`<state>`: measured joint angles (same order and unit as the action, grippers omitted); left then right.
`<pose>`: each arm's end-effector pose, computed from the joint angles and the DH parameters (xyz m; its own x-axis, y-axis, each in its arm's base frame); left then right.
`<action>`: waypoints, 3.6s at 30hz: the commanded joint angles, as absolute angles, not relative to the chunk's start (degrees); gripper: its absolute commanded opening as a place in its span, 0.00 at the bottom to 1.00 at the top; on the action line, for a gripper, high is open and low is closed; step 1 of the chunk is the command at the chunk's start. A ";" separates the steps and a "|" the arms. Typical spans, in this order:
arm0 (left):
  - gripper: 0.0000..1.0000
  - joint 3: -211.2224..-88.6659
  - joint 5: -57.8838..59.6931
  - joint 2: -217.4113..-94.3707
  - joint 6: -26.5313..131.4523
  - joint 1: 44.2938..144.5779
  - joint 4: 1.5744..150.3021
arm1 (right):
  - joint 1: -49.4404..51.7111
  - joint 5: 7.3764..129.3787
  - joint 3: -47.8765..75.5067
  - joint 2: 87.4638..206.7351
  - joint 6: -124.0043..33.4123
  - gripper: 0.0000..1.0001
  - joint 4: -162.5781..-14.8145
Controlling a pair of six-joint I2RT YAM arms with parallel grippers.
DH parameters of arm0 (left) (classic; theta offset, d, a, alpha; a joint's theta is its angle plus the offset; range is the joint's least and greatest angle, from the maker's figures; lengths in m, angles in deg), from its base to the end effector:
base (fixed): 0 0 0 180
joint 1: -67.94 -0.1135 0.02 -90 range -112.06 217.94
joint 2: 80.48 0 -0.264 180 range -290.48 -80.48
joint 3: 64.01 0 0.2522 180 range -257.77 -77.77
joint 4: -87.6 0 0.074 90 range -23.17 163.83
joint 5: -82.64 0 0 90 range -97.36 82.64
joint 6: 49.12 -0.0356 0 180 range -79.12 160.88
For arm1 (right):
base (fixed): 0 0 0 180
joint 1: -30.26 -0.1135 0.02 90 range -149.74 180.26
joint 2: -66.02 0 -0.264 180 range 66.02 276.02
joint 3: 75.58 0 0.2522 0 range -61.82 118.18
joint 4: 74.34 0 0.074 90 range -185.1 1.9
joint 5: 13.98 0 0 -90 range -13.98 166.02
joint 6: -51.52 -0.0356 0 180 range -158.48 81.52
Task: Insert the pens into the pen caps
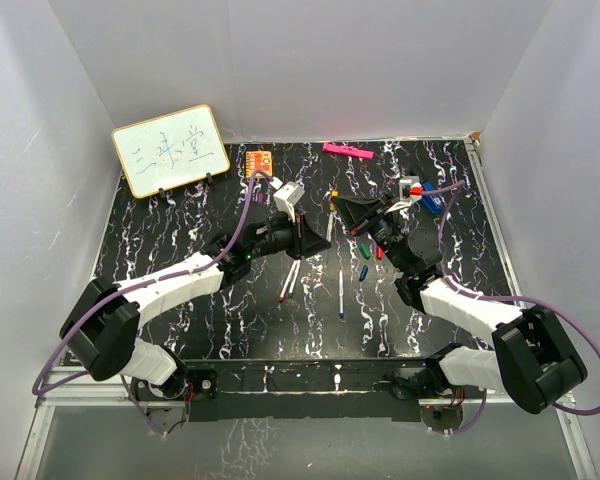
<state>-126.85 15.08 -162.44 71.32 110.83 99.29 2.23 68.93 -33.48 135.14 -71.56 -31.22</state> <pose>0.2306 -0.2328 0.2785 -0.5409 -0.1367 -0.8299 0.7334 0.4063 -0.5449 0.2236 0.1240 0.2759 -0.1066 0.5569 -0.8237 -0.6121 0.6161 0.4957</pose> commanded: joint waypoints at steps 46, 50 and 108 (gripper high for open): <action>0.00 -126.84 7.60 -159.14 72.16 111.04 103.82 | 1.02 59.49 -33.78 138.16 -72.76 0.00 -36.60; 0.00 -126.96 5.20 -157.37 71.69 111.05 104.73 | 0.44 59.06 -33.41 138.66 -72.05 0.00 -39.81; 0.00 -128.05 -0.32 -151.11 65.52 103.59 106.20 | -15.33 75.72 -31.31 143.49 -58.96 0.00 -70.18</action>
